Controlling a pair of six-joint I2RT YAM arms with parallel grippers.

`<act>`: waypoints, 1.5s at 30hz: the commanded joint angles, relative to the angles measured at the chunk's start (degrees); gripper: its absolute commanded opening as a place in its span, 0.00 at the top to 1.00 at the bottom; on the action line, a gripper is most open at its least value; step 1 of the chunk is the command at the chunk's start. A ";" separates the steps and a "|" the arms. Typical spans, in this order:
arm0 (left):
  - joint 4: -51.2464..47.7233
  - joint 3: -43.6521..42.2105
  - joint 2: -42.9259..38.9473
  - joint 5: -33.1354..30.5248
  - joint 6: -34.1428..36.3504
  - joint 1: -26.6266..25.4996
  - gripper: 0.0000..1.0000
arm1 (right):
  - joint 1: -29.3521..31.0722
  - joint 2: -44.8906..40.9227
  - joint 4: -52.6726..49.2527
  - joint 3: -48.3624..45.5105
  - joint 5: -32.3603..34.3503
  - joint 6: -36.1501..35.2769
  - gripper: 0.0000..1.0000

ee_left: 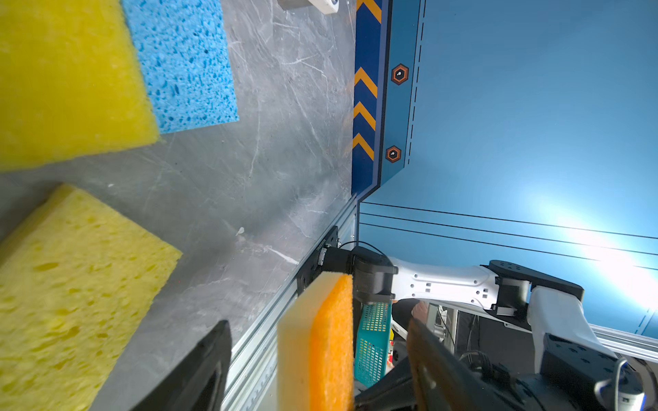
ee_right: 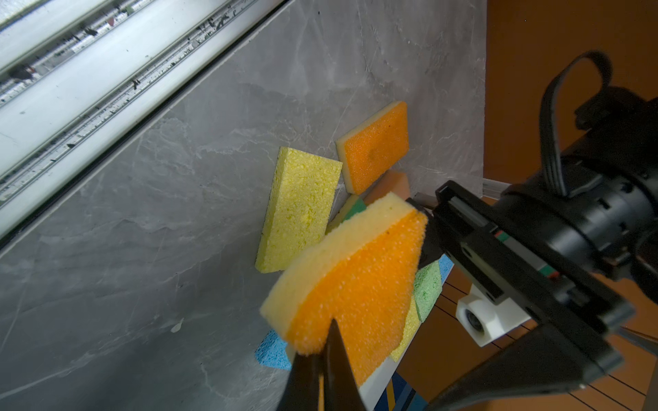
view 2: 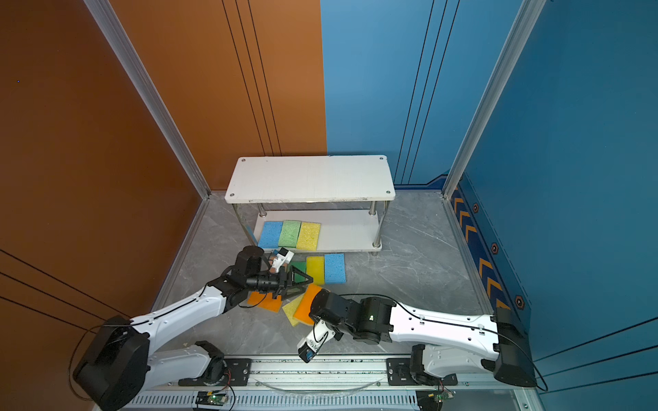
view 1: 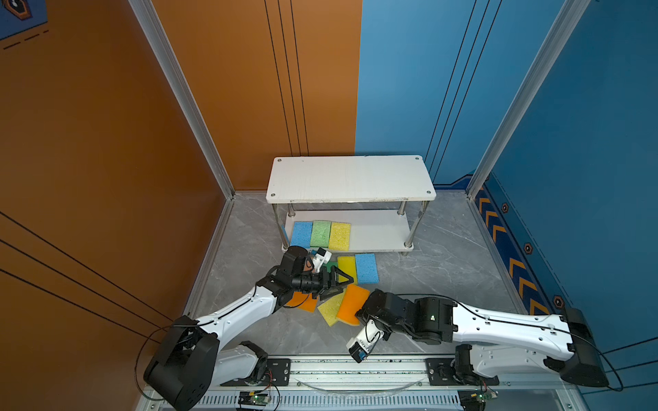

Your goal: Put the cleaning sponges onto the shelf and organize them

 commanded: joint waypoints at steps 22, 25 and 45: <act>11.87 2.28 3.58 1.02 -5.31 2.57 0.99 | -7.47 -5.50 5.68 0.84 -8.99 17.33 0.06; 11.82 0.36 -0.37 -0.77 -5.65 7.48 1.00 | -11.94 -7.52 10.34 0.29 -13.62 28.11 0.00; 11.82 -13.09 -27.89 -23.85 -4.29 10.13 0.96 | -30.40 -0.69 17.81 3.07 -27.37 126.69 0.25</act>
